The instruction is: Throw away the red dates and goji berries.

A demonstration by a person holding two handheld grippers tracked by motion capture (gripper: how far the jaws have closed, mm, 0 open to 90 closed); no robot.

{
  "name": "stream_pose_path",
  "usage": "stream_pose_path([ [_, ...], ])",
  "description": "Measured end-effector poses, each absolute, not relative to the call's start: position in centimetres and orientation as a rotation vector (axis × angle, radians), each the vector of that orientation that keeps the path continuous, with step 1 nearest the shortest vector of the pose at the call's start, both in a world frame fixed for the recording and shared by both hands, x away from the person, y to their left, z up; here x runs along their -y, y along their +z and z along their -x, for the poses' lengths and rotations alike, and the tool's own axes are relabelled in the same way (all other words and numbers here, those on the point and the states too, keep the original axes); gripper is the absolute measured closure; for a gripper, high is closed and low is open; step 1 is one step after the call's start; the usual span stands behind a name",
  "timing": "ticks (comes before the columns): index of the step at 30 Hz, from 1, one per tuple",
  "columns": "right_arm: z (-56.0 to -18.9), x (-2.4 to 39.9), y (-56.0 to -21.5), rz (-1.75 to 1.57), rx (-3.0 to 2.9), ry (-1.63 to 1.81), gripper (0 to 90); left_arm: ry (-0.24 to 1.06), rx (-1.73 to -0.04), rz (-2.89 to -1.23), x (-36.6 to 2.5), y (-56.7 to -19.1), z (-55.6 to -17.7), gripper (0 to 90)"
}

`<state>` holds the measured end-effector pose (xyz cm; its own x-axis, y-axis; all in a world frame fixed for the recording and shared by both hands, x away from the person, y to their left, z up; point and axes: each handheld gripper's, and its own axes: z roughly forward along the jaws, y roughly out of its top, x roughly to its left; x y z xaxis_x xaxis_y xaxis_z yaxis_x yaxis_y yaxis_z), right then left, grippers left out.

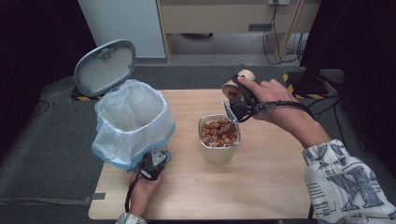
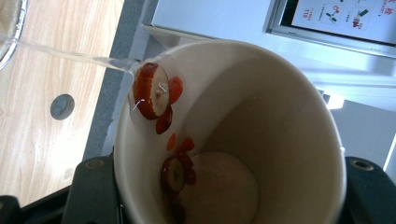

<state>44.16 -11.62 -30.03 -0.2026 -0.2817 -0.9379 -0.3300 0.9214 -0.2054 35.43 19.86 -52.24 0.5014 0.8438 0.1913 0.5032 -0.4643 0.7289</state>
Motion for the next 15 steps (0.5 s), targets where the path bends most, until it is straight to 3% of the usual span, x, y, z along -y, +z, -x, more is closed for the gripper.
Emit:
stream_pose_path([
  [15,-44.21,11.82,-29.46,0.452,-1.766,0.050,36.3,0.731,-1.099,-2.141,-19.86,-52.24,-35.42,87.6],
])
